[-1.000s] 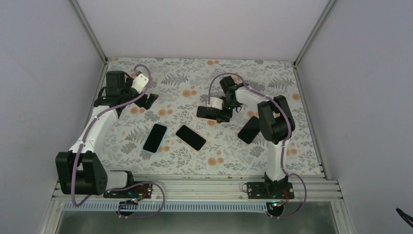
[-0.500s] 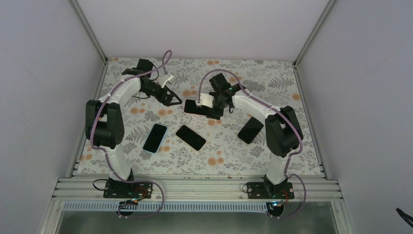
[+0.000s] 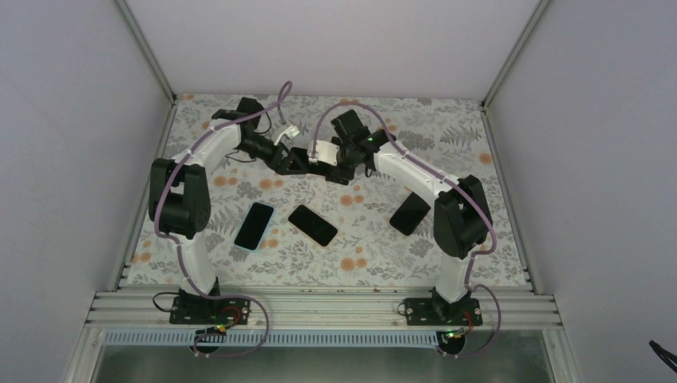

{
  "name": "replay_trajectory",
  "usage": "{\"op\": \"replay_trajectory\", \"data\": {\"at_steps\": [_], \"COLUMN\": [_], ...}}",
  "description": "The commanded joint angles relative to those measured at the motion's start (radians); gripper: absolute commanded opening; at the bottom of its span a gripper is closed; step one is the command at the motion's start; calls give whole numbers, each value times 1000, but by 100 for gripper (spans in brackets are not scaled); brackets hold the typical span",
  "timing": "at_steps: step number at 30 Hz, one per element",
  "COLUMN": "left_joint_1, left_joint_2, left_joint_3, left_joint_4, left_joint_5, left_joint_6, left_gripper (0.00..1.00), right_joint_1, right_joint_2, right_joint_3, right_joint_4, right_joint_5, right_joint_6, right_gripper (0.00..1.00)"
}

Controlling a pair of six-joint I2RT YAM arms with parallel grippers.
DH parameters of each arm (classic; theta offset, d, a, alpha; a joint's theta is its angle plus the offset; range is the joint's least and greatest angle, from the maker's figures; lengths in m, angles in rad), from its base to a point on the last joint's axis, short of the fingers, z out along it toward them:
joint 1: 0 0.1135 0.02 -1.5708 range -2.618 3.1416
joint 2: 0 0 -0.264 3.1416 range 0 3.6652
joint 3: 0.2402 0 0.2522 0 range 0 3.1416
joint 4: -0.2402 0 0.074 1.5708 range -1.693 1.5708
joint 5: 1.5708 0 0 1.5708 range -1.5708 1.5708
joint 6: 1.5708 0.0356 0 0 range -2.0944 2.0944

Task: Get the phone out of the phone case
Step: Pick up the phone at the center of the board.

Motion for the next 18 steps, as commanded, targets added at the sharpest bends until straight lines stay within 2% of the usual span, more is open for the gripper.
{"op": "replay_trajectory", "data": {"at_steps": [1,4,7,13,16,18], "left_joint_1": [-6,-6,-7,-6,-7,-9], "left_joint_2": [5,-15,-34,-54,-56,-63], "left_joint_3": [8,8,6,7,12,14], "left_joint_4": [3,0,-9,-4,-2,-1], "left_joint_5": [20,34,42,40,42,32], "left_joint_6": [-4,7,21,26,34,40], "left_gripper": [95,77,54,23,10,4], "right_joint_1": [25,33,34,36,37,42], "right_joint_2": [19,28,28,17,6,-3], "right_joint_3": [43,39,38,34,25,9], "right_joint_4": [28,35,43,32,17,-15], "right_joint_5": [-3,7,8,-2,-13,-19], "right_joint_6": [26,28,32,30,24,4], "right_gripper": [53,53,53,54,59,71]}}
